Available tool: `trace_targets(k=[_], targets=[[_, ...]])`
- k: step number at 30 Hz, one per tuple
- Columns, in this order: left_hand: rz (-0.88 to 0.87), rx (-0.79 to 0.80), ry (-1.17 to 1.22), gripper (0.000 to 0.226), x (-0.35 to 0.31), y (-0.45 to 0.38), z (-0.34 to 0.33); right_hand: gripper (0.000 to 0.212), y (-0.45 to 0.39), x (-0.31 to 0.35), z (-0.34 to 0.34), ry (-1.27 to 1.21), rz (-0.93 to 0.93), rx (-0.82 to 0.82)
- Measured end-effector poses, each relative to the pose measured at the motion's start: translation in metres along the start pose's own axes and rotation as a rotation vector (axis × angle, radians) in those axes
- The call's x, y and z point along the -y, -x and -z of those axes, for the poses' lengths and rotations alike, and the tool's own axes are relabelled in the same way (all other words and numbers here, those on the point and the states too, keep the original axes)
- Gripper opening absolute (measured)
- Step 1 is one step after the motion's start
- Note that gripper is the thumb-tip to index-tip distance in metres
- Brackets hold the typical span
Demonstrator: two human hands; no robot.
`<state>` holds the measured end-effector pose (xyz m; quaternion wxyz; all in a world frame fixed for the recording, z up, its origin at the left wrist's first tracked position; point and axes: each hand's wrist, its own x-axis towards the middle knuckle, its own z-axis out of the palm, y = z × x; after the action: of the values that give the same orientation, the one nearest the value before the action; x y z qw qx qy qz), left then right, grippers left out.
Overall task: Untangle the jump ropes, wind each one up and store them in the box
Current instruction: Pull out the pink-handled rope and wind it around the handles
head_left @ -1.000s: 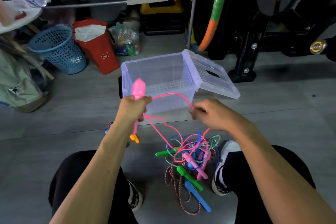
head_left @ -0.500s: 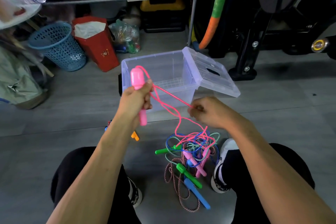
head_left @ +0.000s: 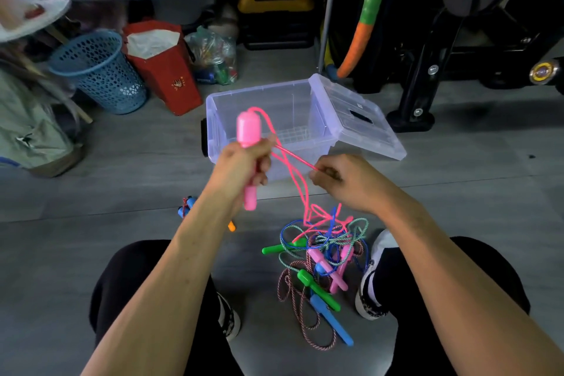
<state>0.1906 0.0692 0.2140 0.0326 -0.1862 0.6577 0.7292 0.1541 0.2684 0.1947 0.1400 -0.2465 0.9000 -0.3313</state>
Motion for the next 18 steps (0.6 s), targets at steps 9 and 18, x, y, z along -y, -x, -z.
trace_targets(k=[9,18], targets=[[0.187,0.034,-0.295,0.018,0.012,-0.007,0.004,0.022,-0.001,0.000,-0.001,-0.001,0.026,-0.010],[-0.107,-0.028,-0.111,0.011,-0.006,-0.004,0.009,0.020,0.000,0.007,0.000,-0.101,0.045,-0.032]])
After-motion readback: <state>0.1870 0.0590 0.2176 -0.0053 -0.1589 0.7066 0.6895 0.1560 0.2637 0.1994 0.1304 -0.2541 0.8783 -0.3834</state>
